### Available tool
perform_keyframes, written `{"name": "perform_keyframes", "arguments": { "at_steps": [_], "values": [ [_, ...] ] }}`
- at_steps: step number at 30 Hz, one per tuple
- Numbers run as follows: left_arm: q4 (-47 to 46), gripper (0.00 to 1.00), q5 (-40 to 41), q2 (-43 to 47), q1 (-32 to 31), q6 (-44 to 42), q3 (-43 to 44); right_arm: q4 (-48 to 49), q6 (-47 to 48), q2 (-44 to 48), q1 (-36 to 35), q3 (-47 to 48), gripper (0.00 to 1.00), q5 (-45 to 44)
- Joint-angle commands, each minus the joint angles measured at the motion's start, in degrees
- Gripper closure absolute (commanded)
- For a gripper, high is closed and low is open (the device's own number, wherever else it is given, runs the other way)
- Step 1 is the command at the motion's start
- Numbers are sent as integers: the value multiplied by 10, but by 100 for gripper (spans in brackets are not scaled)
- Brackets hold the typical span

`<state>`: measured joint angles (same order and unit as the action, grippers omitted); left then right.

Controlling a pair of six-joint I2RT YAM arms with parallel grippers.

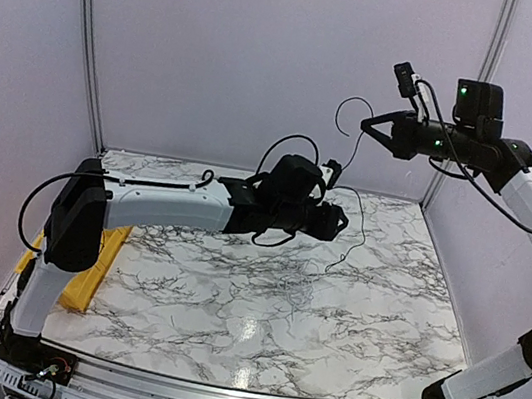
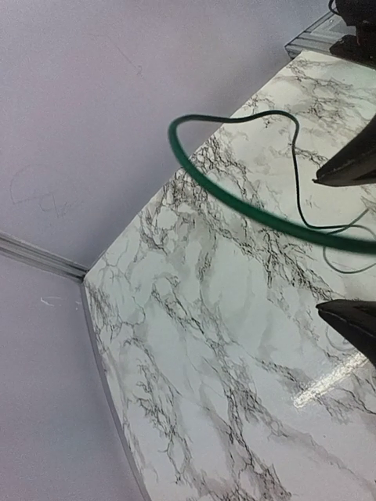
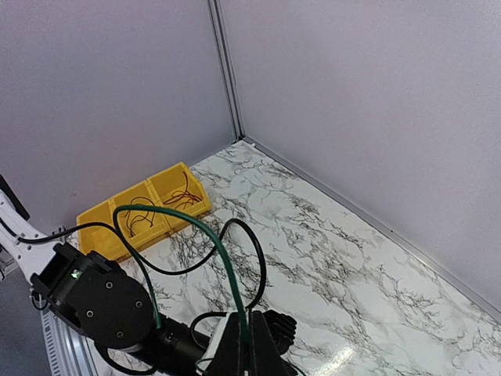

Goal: Untangle the cables

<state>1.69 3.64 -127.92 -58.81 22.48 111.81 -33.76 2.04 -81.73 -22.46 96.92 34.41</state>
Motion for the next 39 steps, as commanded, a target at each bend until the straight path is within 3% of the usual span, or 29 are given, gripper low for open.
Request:
{"name": "perform_keyframes", "arguments": {
  "at_steps": [1, 11, 20, 24, 29, 34, 39],
  "values": [
    [-111, 47, -68, 4, 4, 0, -8, 22, -36, 3, -5, 27, 100, 21],
    [-197, 46, -42, 44, -1, 18, -88, 27, -40, 5, -5, 26, 100, 13],
    [-227, 61, -18, 71, -2, 35, -135, 27, -35, 13, -4, 20, 100, 11],
    [-226, 51, 77, 123, 0, 40, -210, 25, -25, 16, -3, 24, 100, 7],
    [-226, 45, 117, 180, 0, 32, -289, 24, -22, 21, 0, 21, 100, 5],
    [-230, 42, 128, 228, 0, 13, -340, 21, -22, 25, 2, 13, 100, 6],
    [-253, 41, 62, 258, 0, -66, -340, 20, -22, 25, 1, 9, 100, 12]
  ]
}}
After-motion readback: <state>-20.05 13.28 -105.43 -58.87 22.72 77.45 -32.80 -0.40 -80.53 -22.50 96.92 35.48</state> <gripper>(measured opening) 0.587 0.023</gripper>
